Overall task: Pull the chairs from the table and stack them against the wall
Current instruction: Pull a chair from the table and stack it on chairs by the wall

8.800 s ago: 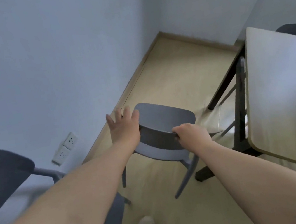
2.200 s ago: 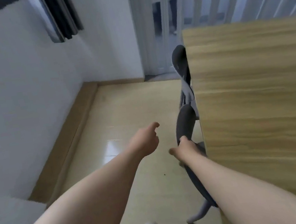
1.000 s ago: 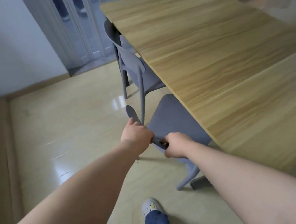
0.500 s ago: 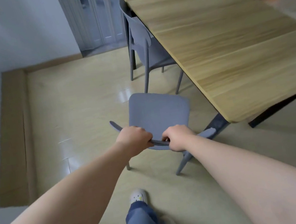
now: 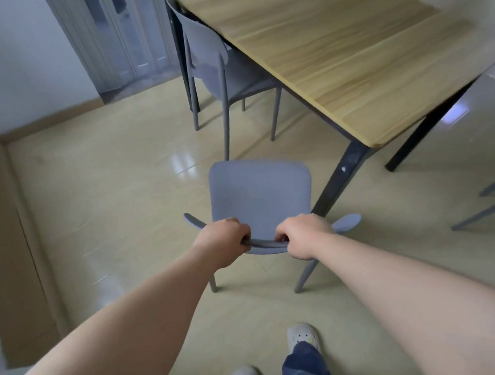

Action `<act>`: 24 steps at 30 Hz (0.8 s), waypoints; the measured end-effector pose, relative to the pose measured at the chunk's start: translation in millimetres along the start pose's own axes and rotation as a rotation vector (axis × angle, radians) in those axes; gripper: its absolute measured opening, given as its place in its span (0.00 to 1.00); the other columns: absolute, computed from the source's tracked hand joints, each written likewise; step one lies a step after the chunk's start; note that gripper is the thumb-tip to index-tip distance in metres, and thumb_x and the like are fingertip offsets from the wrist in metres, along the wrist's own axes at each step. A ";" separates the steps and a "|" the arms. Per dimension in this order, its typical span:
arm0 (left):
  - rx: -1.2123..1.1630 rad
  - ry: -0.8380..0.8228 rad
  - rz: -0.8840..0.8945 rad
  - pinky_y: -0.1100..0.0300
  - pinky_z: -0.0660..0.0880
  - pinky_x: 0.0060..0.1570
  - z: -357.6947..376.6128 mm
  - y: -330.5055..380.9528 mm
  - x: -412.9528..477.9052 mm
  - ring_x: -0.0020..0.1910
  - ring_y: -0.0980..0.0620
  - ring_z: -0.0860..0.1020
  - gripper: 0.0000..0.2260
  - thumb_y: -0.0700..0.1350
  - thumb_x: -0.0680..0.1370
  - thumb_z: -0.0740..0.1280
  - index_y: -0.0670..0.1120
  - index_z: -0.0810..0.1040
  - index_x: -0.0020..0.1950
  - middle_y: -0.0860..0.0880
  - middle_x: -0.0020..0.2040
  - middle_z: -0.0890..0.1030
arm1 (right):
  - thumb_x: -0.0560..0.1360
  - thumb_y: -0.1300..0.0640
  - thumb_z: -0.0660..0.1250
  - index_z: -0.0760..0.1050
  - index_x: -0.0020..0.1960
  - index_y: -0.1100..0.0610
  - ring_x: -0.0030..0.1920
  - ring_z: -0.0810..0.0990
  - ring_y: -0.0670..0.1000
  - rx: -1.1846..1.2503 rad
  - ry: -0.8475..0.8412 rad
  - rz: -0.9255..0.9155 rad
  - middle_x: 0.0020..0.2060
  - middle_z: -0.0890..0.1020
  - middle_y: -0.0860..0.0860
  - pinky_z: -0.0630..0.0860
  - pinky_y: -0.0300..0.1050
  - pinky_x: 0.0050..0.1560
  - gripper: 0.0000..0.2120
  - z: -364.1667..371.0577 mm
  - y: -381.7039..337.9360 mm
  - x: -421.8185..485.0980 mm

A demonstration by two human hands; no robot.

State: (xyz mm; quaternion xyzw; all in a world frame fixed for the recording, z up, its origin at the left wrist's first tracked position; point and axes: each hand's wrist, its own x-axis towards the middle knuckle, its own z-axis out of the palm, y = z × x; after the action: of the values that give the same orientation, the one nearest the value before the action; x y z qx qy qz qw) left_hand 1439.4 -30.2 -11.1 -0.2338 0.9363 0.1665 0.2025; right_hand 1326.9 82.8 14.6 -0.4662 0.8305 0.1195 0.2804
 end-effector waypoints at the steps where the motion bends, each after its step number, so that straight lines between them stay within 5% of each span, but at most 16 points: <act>1: 0.001 -0.008 0.012 0.53 0.74 0.49 1.8 0.2 -1.9 0.55 0.43 0.78 0.10 0.45 0.79 0.61 0.44 0.76 0.58 0.44 0.58 0.76 | 0.75 0.64 0.57 0.76 0.62 0.48 0.61 0.76 0.57 0.002 0.007 0.023 0.61 0.79 0.52 0.70 0.44 0.50 0.21 3.4 -2.7 -4.9; 11: 0.054 0.082 0.130 0.52 0.74 0.46 22.4 25.1 -16.1 0.51 0.40 0.79 0.11 0.42 0.81 0.57 0.43 0.78 0.56 0.42 0.54 0.78 | 0.74 0.67 0.58 0.74 0.50 0.52 0.58 0.76 0.58 0.141 0.109 0.319 0.54 0.80 0.54 0.67 0.47 0.51 0.13 33.3 6.6 -28.7; 14: 0.066 0.069 0.184 0.53 0.73 0.48 21.2 44.7 -16.2 0.53 0.40 0.78 0.11 0.43 0.81 0.57 0.42 0.78 0.56 0.42 0.55 0.78 | 0.75 0.62 0.62 0.75 0.51 0.48 0.65 0.69 0.55 0.200 0.162 0.465 0.62 0.76 0.51 0.61 0.50 0.65 0.10 45.2 25.8 -35.2; 17: 0.081 0.042 0.233 0.52 0.73 0.50 25.2 75.5 -17.2 0.54 0.40 0.78 0.11 0.44 0.82 0.57 0.42 0.76 0.57 0.43 0.56 0.78 | 0.76 0.63 0.60 0.73 0.62 0.48 0.73 0.58 0.55 0.314 0.202 0.618 0.75 0.59 0.50 0.55 0.52 0.72 0.18 47.2 47.5 -58.0; 20: 0.061 0.012 0.239 0.52 0.72 0.50 31.0 110.6 -14.1 0.56 0.41 0.77 0.11 0.45 0.82 0.58 0.42 0.75 0.58 0.42 0.58 0.78 | 0.77 0.64 0.58 0.67 0.69 0.54 0.73 0.60 0.57 0.545 0.331 0.735 0.76 0.56 0.52 0.62 0.48 0.68 0.21 50.9 62.5 -82.3; 24: 0.019 -0.092 0.219 0.54 0.73 0.52 36.0 155.6 -8.9 0.58 0.42 0.77 0.11 0.45 0.81 0.61 0.41 0.75 0.59 0.42 0.59 0.79 | 0.78 0.62 0.58 0.64 0.69 0.62 0.64 0.74 0.60 1.076 0.498 0.909 0.62 0.73 0.56 0.72 0.46 0.48 0.19 53.4 73.5 -101.5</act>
State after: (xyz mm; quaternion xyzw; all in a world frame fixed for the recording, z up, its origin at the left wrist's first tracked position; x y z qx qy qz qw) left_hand 1378.8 117.7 -4.3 -0.1204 0.9474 0.1891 0.2282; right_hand 1325.4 218.6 25.0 0.1114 0.9240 -0.3084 0.1965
